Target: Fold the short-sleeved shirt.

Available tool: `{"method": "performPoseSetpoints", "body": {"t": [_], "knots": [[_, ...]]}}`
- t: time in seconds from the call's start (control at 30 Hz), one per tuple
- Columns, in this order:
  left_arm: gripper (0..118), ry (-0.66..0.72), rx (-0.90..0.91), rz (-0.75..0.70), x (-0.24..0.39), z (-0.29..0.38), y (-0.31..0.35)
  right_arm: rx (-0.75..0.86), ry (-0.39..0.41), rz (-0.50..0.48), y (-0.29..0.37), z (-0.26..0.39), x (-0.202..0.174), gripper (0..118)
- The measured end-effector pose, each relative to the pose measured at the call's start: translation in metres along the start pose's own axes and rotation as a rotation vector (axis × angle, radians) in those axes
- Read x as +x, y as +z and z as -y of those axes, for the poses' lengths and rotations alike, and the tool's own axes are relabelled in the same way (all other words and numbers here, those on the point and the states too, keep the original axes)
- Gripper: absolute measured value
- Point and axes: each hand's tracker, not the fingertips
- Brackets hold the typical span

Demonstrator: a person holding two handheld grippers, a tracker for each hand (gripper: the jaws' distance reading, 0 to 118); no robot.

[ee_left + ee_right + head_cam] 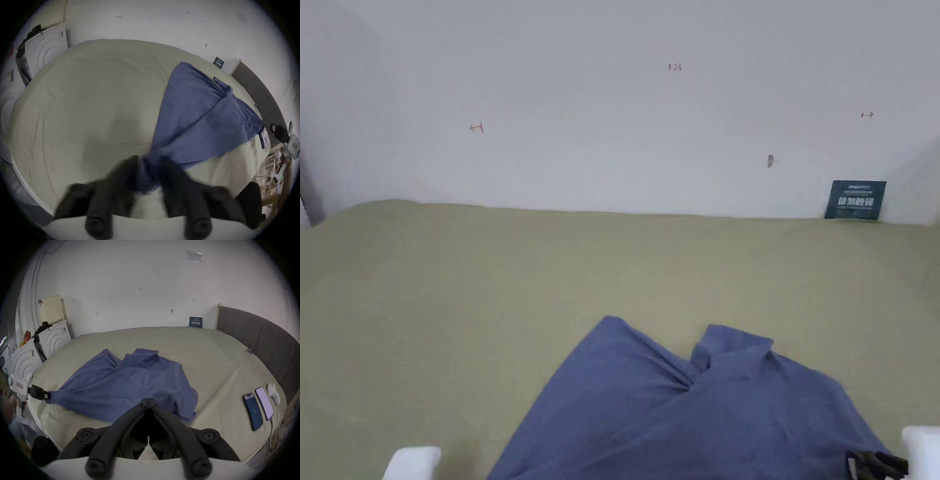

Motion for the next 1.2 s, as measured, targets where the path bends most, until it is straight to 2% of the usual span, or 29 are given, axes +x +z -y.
{"method": "performPoseSetpoints", "body": {"t": [0.13,0.27,0.33,0.37,0.43,0.47,0.5,0.53,0.57,0.6,0.67,0.73,0.87,0.9,0.93,1.0,1.03,1.07,1.1,1.13,1.2], "knots": [[4,0.011,0.04,0.011,0.011,0.006,0.008,-0.058,0.076,-0.032,-0.034,-0.044,0.007,0],[4,0.027,0.052,0.022,0.02,0.001,0.02,-0.122,0.178,-0.055,-0.102,-0.12,0.023,0],[4,0.063,0.054,0.041,0.021,0.001,0.021,-0.216,0.239,-0.064,-0.147,-0.156,0.032,0],[4,0.064,0.05,0.043,0.022,0.0,0.023,-0.271,0.249,-0.067,-0.171,-0.169,0.037,6],[4,0.056,0.04,0.03,0.026,0.0,0.024,-0.395,0.267,-0.074,-0.216,-0.186,0.044,33],[4,0.045,0.032,0.021,0.028,0.0,0.025,-0.415,0.282,-0.041,-0.235,-0.191,0.047,42],[4,0.044,0.022,0.02,0.027,-0.002,0.024,-0.449,0.311,-0.017,-0.253,-0.193,0.048,42],[4,0.043,0.016,0.018,0.028,-0.003,0.023,-0.508,0.334,-0.02,-0.271,-0.193,0.049,87],[4,0.044,0.014,0.016,0.029,-0.002,0.023,-0.541,0.353,-0.03,-0.282,-0.191,0.051,111],[4,0.044,0.006,0.017,0.029,-0.002,0.022,-0.561,0.366,-0.031,-0.293,-0.19,0.052,118],[4,0.047,-0.004,0.009,0.025,-0.004,0.018,-0.604,0.353,-0.003,-0.311,-0.187,0.052,111],[4,0.042,-0.01,0.006,0.026,-0.004,0.017,-0.633,0.346,-0.019,-0.322,-0.181,0.054,109],[4,0.043,-0.019,0.008,0.026,-0.007,0.012,-0.646,0.387,-0.019,-0.332,-0.166,0.051,105],[4,0.041,-0.024,0.01,0.024,-0.007,0.01,-0.665,0.413,-0.031,-0.333,-0.164,0.049,98],[4,0.037,-0.024,0.01,0.024,-0.007,0.01,-0.673,0.45,-0.051,-0.334,-0.159,0.049,81],[4,0.03,-0.024,0.012,0.025,-0.007,0.011,-0.63,0.444,-0.106,-0.327,-0.157,0.043,60],[4,0.027,-0.022,0.011,0.024,-0.007,0.011,-0.639,0.449,-0.093,-0.324,-0.158,0.041,45],[4,0.026,-0.02,0.012,0.023,-0.006,0.011,-0.647,0.429,-0.117,-0.321,-0.161,0.039,21],[4,0.029,-0.019,0.014,0.022,-0.006,0.011,-0.645,0.397,-0.108,-0.317,-0.162,0.037,4],[4,0.032,-0.018,0.015,0.022,-0.007,0.012,-0.623,0.373,-0.057,-0.309,-0.165,0.034,4],[4,0.036,-0.014,0.017,0.022,-0.008,0.016,-0.604,0.315,-0.048,-0.295,-0.175,0.033,4]]}}
